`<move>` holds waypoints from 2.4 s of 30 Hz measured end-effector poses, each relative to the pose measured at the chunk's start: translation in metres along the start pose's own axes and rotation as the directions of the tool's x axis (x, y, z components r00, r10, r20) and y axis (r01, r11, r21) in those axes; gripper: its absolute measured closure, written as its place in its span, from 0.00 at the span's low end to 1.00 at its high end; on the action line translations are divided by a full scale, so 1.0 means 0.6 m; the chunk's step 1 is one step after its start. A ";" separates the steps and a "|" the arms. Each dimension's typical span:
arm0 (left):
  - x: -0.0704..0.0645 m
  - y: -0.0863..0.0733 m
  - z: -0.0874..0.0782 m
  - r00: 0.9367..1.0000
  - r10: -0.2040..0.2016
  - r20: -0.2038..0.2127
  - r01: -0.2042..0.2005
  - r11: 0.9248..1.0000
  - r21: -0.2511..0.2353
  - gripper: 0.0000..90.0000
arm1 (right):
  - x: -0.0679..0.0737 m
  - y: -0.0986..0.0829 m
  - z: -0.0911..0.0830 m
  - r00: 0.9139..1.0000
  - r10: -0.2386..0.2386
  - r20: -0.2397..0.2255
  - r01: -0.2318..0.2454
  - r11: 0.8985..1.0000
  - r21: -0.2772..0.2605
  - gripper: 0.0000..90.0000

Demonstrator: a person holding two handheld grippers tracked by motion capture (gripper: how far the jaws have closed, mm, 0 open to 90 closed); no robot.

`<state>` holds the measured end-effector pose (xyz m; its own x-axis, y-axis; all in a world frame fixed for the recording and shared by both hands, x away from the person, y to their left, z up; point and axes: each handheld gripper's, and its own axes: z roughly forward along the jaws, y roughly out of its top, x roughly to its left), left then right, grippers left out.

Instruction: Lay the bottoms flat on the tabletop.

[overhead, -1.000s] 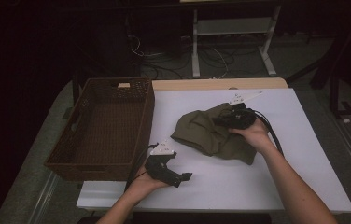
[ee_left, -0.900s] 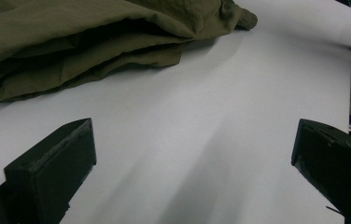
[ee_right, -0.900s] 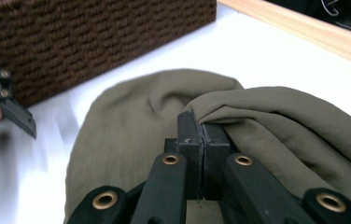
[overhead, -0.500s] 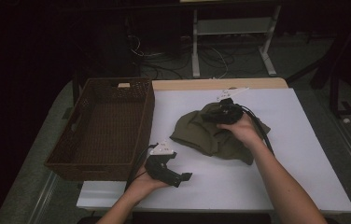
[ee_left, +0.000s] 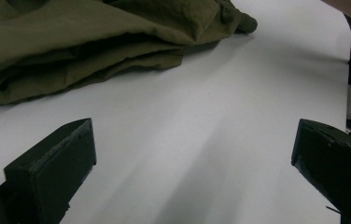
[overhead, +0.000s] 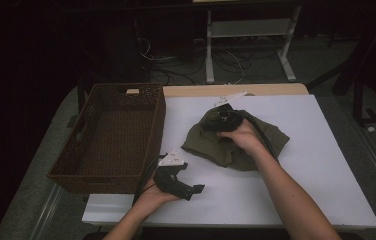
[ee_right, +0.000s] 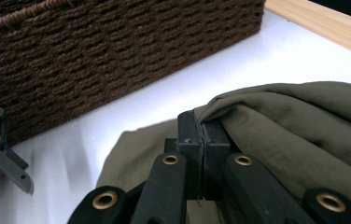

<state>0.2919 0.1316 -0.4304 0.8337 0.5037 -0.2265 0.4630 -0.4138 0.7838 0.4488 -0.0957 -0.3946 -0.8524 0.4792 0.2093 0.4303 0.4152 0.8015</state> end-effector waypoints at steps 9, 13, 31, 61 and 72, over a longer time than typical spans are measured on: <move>-0.001 0.000 0.002 1.000 -0.001 0.007 0.000 1.000 0.005 0.00 | 0.012 0.020 0.029 1.000 -0.013 -0.021 0.013 1.000 0.010 0.98; -0.001 0.000 0.001 1.000 0.001 0.009 -0.001 1.000 0.002 0.00 | 0.016 0.027 0.042 0.999 -0.013 -0.030 0.014 1.000 0.011 0.98; -0.001 -0.002 0.002 1.000 0.002 0.016 -0.002 1.000 0.007 0.00 | 0.002 0.022 0.105 0.999 0.030 -0.026 -0.027 0.995 0.097 0.86; 0.002 0.000 0.003 1.000 -0.012 0.007 0.012 1.000 0.003 0.00 | 0.007 -0.032 -0.091 0.997 0.033 0.066 -0.033 0.999 -0.007 0.57; 0.001 0.000 0.004 1.000 -0.010 0.008 0.010 1.000 0.005 0.00 | -0.016 -0.085 -0.139 0.988 0.074 0.133 -0.077 0.997 0.019 0.57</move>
<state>0.2931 0.1302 -0.4320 0.8311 0.5022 -0.2389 0.4731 -0.4127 0.7784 0.4103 -0.1861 -0.3906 -0.7709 0.6075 0.1918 0.5006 0.3915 0.7721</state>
